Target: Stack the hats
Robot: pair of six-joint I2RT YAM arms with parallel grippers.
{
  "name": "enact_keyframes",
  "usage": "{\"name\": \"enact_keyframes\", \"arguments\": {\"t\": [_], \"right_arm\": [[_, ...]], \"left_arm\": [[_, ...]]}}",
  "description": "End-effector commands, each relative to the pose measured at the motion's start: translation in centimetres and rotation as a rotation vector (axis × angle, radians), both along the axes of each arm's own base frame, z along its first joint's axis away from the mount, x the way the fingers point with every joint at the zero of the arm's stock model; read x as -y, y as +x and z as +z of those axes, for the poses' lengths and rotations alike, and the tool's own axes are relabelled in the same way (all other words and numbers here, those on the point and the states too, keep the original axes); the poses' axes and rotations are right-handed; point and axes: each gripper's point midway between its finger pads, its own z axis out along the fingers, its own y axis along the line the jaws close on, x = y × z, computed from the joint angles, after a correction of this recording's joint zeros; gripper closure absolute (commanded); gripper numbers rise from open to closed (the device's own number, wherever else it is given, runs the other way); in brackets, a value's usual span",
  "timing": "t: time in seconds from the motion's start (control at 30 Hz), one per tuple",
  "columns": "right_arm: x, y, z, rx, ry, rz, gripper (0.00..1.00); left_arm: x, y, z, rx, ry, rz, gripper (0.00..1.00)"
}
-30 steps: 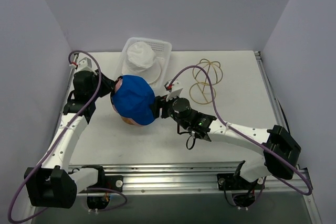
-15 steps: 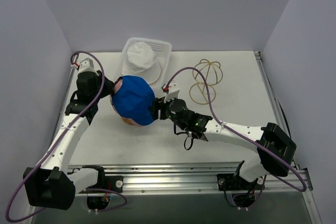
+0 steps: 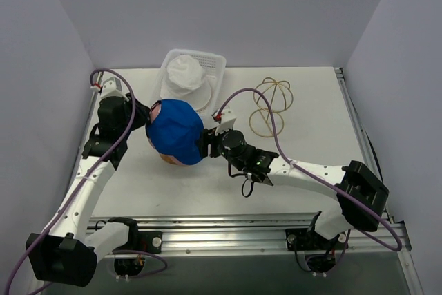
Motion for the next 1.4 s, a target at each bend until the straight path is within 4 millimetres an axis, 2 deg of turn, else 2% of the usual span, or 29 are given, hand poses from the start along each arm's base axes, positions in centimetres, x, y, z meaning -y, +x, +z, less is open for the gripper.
{"name": "enact_keyframes", "arguments": {"t": [0.0, 0.2, 0.47, 0.73, 0.9, 1.1, 1.17, 1.37], "right_arm": [[-1.0, 0.8, 2.8, 0.062, 0.061, -0.008, 0.40], [-2.2, 0.4, 3.0, 0.069, 0.082, 0.030, 0.40], [-4.2, -0.8, 2.8, 0.070, 0.091, 0.081, 0.40], [-5.0, -1.7, 3.4, 0.078, 0.106, 0.099, 0.40], [-5.1, -1.7, 3.3, 0.080, 0.100, 0.095, 0.40], [-5.3, -1.7, 3.2, 0.078, 0.100, 0.096, 0.40], [-5.5, -1.6, 3.1, 0.077, 0.097, 0.100, 0.40], [-5.6, -1.7, 2.9, 0.075, 0.093, 0.101, 0.40]], "left_arm": [[0.0, 0.0, 1.5, 0.024, 0.011, 0.004, 0.60], [0.0, 0.5, 0.3, -0.002, 0.026, 0.009, 0.62], [-0.4, 0.5, 0.1, -0.008, 0.051, 0.028, 0.66], [-0.6, 0.7, -0.3, -0.015, 0.062, 0.036, 0.70], [-0.6, 0.5, -0.4, -0.017, 0.065, 0.038, 0.80], [-0.7, 0.4, -0.3, -0.016, 0.072, 0.046, 0.85], [-0.4, 0.5, -0.2, -0.014, 0.065, 0.030, 0.83], [0.0, 0.4, 0.6, 0.006, 0.049, 0.021, 0.66]]}}
